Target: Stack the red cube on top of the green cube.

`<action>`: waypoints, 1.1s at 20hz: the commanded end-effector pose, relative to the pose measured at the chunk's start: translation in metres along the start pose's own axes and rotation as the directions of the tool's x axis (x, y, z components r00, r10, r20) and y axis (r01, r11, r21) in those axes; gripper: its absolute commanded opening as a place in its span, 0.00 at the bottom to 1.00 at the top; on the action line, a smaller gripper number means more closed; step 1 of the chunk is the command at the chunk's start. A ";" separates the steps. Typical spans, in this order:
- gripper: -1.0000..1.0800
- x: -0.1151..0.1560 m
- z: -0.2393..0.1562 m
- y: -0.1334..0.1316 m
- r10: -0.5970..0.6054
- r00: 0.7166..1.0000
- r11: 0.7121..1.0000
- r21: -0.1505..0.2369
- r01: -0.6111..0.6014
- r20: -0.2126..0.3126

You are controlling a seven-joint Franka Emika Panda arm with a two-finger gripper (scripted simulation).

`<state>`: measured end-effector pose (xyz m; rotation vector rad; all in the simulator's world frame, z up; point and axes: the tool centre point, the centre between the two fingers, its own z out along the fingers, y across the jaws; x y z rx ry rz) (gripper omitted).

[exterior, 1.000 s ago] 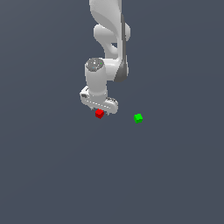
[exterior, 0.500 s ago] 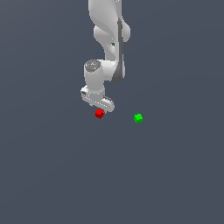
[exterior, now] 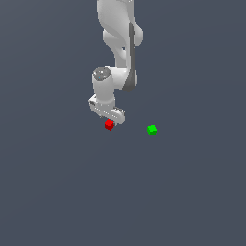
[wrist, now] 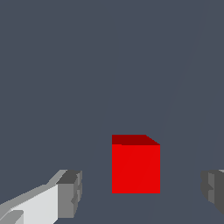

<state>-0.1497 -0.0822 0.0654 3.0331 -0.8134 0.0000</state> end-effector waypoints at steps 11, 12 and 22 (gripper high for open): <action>0.96 -0.002 0.042 0.000 0.003 1.000 1.000 0.001 -0.003 0.001; 0.96 -0.002 0.043 0.000 0.003 1.000 1.000 0.001 -0.003 0.001; 0.00 -0.002 0.044 0.000 0.003 1.000 1.000 0.001 -0.003 0.001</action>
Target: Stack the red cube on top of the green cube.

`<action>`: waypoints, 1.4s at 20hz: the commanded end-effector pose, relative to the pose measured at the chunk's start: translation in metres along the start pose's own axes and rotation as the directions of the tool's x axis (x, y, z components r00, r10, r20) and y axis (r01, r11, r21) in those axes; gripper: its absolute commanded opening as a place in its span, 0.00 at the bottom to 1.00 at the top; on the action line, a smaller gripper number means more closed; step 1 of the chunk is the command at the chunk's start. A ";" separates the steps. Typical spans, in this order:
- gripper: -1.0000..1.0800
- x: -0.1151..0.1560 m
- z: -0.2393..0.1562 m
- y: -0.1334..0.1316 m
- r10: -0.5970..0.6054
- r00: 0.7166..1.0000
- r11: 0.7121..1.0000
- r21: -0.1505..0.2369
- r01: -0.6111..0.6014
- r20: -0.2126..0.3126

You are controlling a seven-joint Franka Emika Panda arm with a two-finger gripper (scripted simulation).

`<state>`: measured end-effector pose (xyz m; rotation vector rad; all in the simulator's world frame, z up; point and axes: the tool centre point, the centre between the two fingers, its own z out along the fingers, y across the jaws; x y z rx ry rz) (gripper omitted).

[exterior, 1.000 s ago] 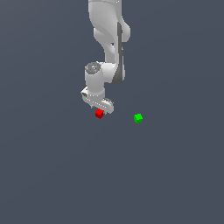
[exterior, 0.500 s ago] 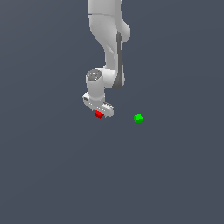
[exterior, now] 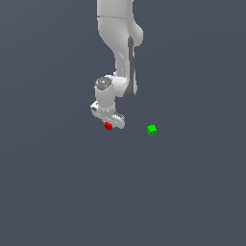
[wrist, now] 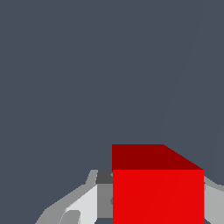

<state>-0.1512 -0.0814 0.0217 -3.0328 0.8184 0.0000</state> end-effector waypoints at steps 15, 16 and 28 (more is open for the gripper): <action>0.00 -0.001 -0.032 0.000 0.000 1.000 1.000 0.001 0.000 0.000; 0.00 -0.001 -0.038 0.000 0.000 1.000 1.000 0.001 0.000 0.000; 0.00 0.000 -0.094 0.001 0.001 1.000 1.000 -0.001 -0.001 0.000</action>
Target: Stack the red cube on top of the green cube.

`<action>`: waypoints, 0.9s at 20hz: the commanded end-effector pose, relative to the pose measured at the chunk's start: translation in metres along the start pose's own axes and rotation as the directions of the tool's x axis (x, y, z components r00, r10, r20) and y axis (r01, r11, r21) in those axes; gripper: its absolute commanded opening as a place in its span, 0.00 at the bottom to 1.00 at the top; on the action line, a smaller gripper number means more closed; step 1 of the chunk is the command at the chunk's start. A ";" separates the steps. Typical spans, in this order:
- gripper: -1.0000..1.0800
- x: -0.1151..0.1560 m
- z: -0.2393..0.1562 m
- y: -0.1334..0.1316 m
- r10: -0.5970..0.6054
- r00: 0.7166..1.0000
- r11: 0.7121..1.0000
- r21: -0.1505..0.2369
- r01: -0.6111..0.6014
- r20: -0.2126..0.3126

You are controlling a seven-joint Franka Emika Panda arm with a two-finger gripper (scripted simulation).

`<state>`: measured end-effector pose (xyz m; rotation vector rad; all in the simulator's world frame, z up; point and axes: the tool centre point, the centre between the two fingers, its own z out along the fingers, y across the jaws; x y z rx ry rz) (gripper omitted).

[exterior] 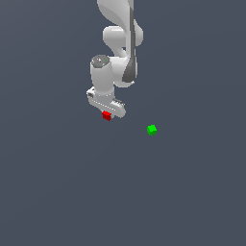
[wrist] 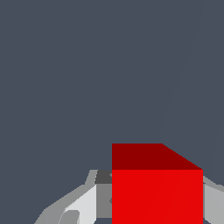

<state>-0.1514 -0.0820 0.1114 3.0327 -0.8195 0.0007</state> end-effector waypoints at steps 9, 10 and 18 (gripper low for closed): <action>0.00 -0.002 -0.006 -0.005 0.000 1.000 1.000 0.000 0.000 0.000; 0.00 -0.003 -0.006 -0.007 0.000 1.000 1.000 0.000 0.000 0.000; 0.00 -0.020 0.004 -0.048 0.000 1.000 1.000 0.000 0.000 0.000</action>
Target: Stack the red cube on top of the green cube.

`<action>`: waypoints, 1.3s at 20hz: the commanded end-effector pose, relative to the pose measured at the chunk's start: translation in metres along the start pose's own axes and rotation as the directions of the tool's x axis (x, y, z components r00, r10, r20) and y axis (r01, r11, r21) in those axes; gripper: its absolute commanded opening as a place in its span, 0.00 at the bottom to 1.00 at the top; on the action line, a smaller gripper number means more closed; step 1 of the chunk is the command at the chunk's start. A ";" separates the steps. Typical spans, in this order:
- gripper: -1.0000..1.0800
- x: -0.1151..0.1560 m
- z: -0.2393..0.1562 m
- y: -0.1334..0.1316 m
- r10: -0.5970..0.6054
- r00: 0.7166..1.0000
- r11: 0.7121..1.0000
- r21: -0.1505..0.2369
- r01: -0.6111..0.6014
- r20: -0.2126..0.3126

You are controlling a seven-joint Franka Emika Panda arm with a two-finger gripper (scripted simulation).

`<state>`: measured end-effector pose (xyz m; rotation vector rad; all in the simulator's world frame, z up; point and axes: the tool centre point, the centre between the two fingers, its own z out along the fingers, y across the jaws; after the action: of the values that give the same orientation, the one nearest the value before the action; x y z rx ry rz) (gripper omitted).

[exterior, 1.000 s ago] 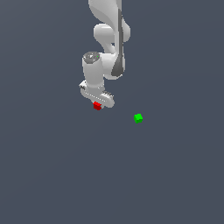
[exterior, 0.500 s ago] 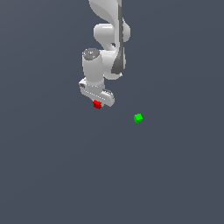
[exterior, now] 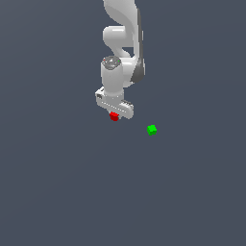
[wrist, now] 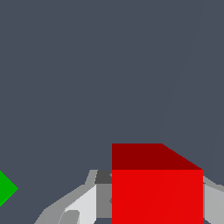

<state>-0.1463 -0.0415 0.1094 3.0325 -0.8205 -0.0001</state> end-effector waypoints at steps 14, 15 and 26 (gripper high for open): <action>0.00 -0.058 0.034 -0.142 -0.001 1.000 1.000 0.001 0.001 0.001; 0.00 -0.060 0.035 -0.149 -0.001 1.000 1.000 0.001 0.001 0.001; 0.00 -0.075 0.046 -0.196 -0.001 1.000 1.000 0.000 0.001 0.000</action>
<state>-0.1140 0.1631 0.0634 3.0338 -0.8163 -0.0014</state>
